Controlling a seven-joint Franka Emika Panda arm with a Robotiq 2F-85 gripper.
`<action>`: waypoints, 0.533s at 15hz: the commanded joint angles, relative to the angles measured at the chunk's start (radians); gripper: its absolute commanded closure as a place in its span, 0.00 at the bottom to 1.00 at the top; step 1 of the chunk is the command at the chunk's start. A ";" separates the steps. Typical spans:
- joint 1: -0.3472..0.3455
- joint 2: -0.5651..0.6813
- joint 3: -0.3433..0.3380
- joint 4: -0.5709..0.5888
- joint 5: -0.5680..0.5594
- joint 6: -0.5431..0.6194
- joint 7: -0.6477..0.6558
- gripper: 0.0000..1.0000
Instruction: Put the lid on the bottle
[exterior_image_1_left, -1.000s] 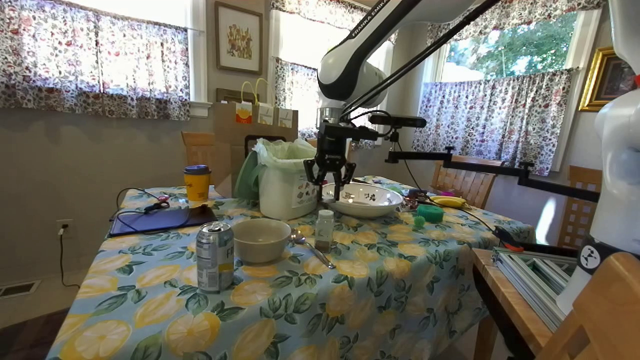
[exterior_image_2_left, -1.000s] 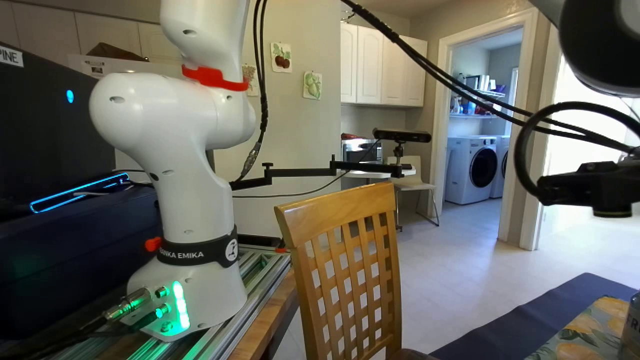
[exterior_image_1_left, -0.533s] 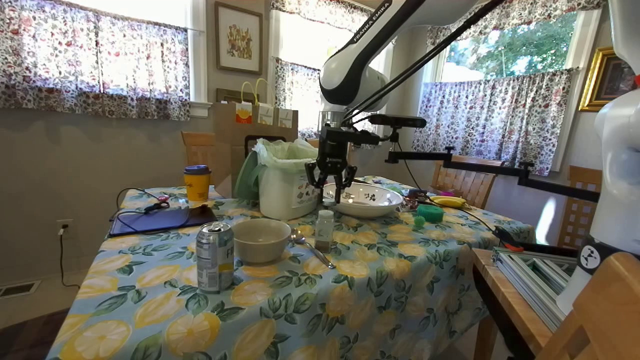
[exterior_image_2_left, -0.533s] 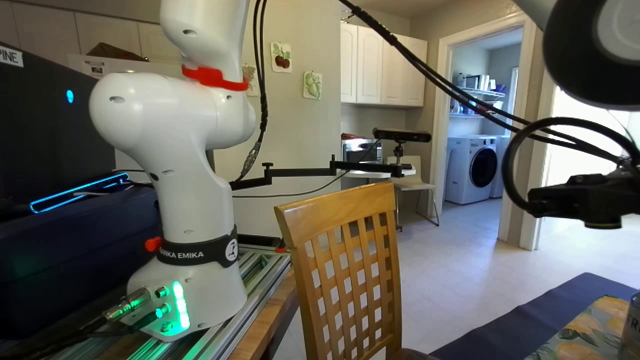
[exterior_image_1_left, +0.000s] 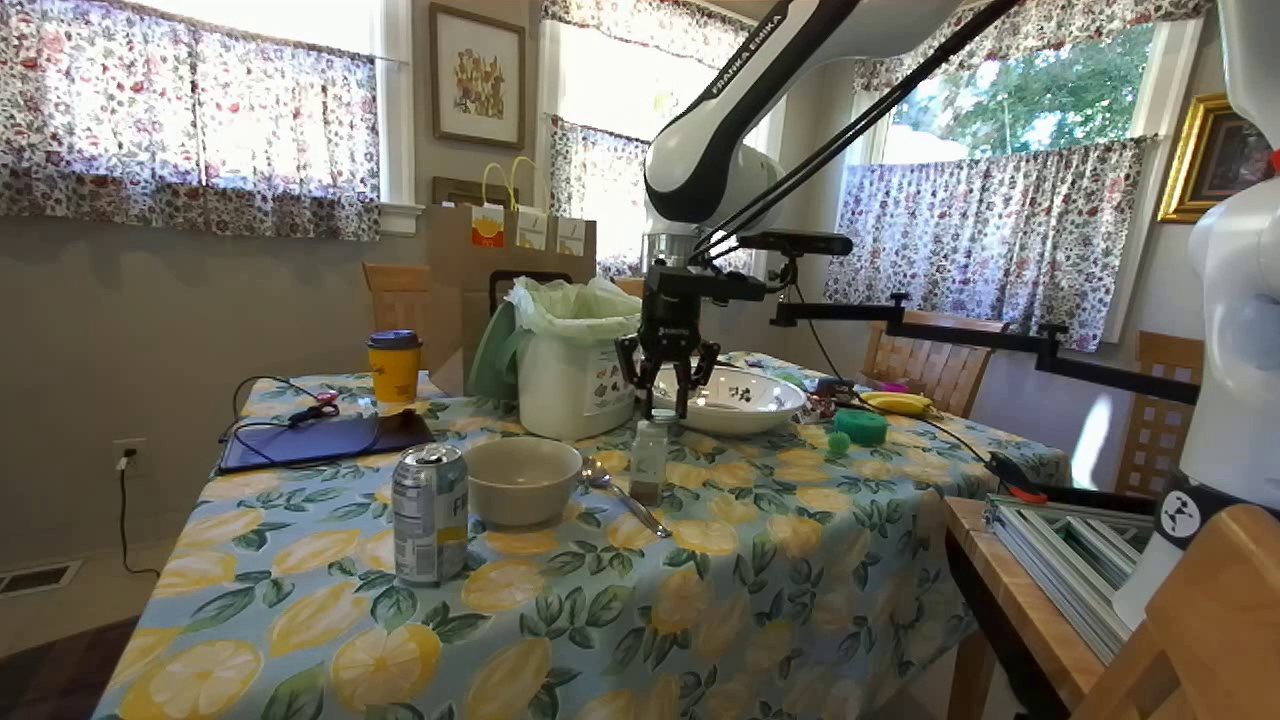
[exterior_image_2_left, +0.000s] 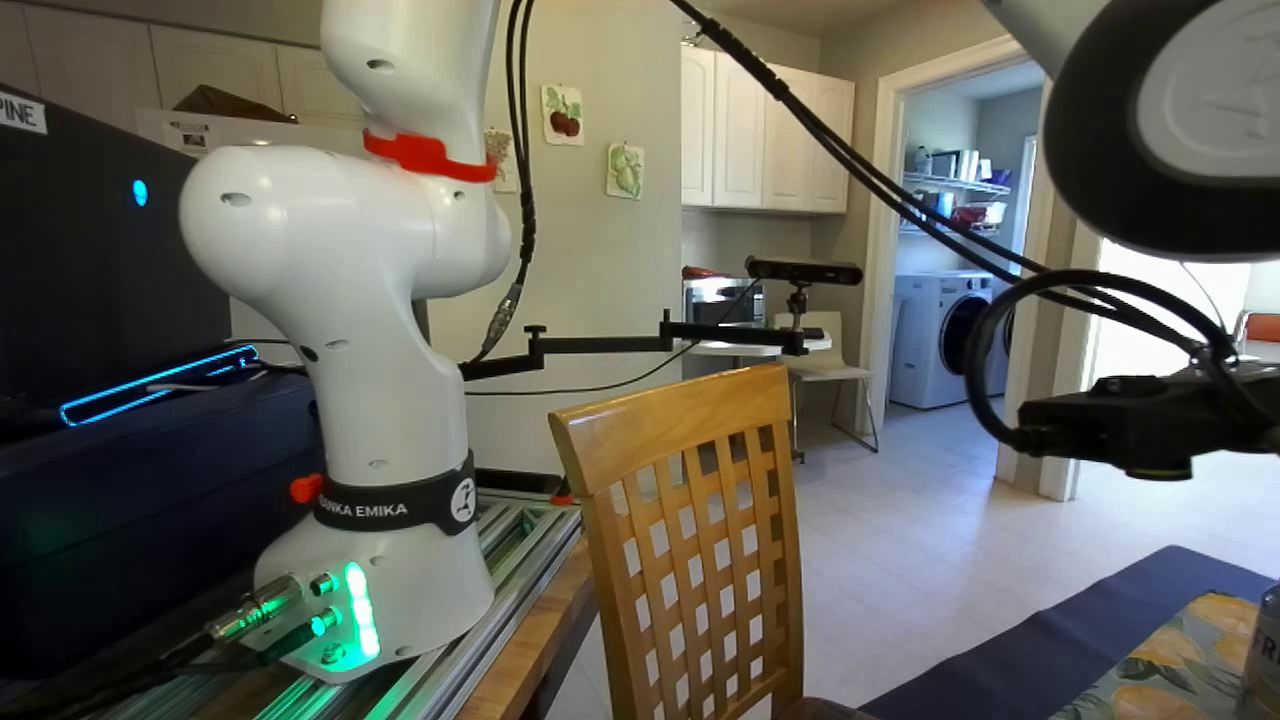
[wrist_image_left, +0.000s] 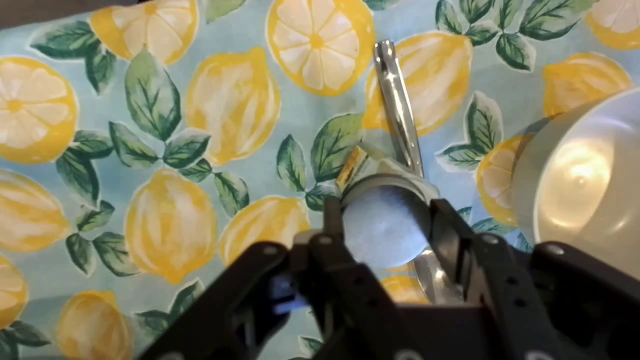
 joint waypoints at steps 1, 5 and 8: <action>0.004 -0.027 0.002 -0.042 -0.002 0.026 -0.029 0.78; 0.007 -0.026 0.006 -0.034 0.006 0.025 -0.027 0.78; 0.009 -0.024 0.007 -0.026 0.009 0.027 -0.025 0.78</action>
